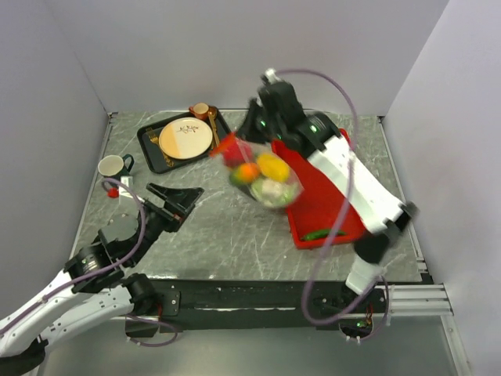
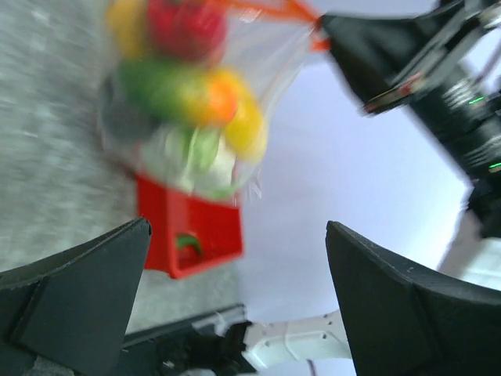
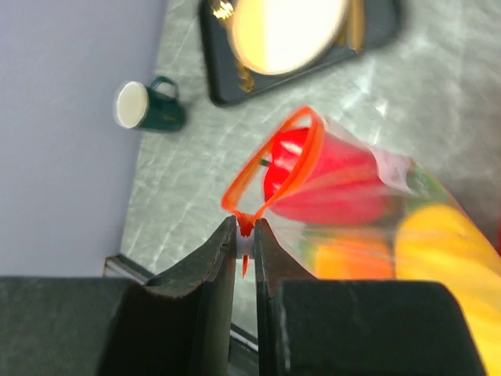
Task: Place the food in the zip-top bag and seal the zipper
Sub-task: Adjust the zipper food storage bag at the center of the board, then zip the zipper food storage bag at the center of the board.
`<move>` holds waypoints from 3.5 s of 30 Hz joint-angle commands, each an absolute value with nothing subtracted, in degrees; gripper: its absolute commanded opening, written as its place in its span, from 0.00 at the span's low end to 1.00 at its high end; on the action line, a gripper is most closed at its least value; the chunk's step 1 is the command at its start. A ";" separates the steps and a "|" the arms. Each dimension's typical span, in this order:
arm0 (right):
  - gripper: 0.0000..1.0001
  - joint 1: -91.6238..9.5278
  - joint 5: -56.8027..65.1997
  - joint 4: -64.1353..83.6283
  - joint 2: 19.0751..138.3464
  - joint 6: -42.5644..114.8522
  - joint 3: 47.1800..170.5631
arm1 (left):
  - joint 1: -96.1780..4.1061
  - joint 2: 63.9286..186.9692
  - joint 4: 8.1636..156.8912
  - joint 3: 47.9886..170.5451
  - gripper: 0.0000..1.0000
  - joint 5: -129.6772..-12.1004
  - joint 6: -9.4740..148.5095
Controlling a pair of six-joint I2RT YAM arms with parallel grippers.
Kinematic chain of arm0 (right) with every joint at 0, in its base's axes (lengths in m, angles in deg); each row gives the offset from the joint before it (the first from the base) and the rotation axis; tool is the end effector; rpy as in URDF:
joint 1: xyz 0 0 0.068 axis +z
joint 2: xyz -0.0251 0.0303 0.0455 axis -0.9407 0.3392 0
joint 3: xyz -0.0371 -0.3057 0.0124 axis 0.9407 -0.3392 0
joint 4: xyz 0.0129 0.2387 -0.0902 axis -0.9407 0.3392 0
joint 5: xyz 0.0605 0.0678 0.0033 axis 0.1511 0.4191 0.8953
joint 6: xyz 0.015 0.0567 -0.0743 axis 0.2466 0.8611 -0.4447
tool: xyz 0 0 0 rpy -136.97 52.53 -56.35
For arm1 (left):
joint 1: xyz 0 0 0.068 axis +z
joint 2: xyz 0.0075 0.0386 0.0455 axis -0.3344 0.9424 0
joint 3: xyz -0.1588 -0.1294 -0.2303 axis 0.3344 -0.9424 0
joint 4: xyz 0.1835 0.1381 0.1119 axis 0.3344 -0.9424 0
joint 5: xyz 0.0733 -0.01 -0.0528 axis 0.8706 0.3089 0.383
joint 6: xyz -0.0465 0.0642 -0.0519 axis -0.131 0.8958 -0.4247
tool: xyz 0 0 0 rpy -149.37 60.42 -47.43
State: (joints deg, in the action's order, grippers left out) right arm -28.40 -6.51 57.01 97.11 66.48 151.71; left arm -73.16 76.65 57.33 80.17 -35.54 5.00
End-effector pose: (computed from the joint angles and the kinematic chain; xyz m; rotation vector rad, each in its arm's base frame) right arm 0.3127 0.2732 0.4672 -0.0532 2.1698 0.7699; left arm 0.0979 -0.0674 0.3558 -0.7332 1.6988 -1.2733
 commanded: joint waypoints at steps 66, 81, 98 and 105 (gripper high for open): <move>0.00 -18.14 -11.36 10.56 39.65 118.63 56.44 | -87.12 110.51 95.72 62.85 0.53 -50.06 -17.95; 0.00 -18.76 -5.29 13.01 40.43 115.11 59.34 | -86.95 108.23 98.61 58.55 0.58 -45.49 -20.59; 0.00 -18.76 0.42 9.86 40.69 118.10 58.20 | -86.86 109.37 98.09 59.60 0.44 -42.50 -20.33; 0.00 -18.76 1.22 9.33 41.58 118.89 57.76 | -86.51 109.63 98.70 59.34 0.35 -42.24 -20.68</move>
State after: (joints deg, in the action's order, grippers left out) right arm -18.67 -0.28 12.94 42.03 117.51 56.53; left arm -86.69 109.53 96.04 58.83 -44.15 -20.35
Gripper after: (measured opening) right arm 0.178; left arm 0.365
